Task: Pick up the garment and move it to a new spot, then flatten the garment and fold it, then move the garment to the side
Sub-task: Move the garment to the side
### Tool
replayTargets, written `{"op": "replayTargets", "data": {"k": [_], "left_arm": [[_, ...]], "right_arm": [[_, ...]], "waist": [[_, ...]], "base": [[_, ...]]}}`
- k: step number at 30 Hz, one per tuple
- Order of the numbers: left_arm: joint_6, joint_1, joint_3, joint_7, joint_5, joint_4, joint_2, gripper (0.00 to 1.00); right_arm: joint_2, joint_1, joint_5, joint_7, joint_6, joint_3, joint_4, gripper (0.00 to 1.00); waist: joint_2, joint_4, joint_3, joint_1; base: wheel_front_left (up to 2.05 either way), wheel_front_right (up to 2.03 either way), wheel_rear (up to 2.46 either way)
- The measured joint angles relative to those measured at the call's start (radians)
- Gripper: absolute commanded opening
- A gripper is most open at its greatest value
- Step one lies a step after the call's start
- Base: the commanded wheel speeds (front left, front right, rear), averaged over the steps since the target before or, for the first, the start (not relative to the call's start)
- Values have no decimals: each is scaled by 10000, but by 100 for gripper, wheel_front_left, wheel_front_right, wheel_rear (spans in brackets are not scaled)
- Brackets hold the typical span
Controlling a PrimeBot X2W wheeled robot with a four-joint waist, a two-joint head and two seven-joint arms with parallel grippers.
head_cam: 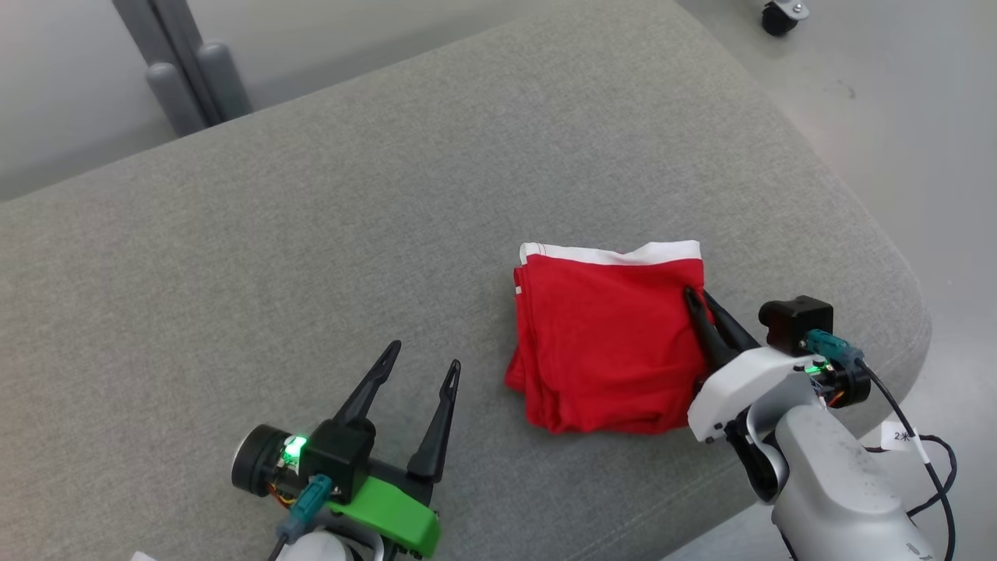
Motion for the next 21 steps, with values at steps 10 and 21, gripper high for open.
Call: {"op": "replayTargets", "data": {"k": [10, 21], "left_arm": [[0, -479, -213, 0, -247, -251, 594, 100], [0, -1480, -265, 0, -527, -754, 1235, 100]], "right_arm": [[-8, -1915, -1889, 0, 0, -1022, 194, 0], [-980, -4460, -5436, 522, 0, -4414, 1302, 0]], "waist": [[0, 13, 840, 0], [0, 1078, 2388, 0]], "base": [[0, 0, 0], [0, 0, 0]]}}
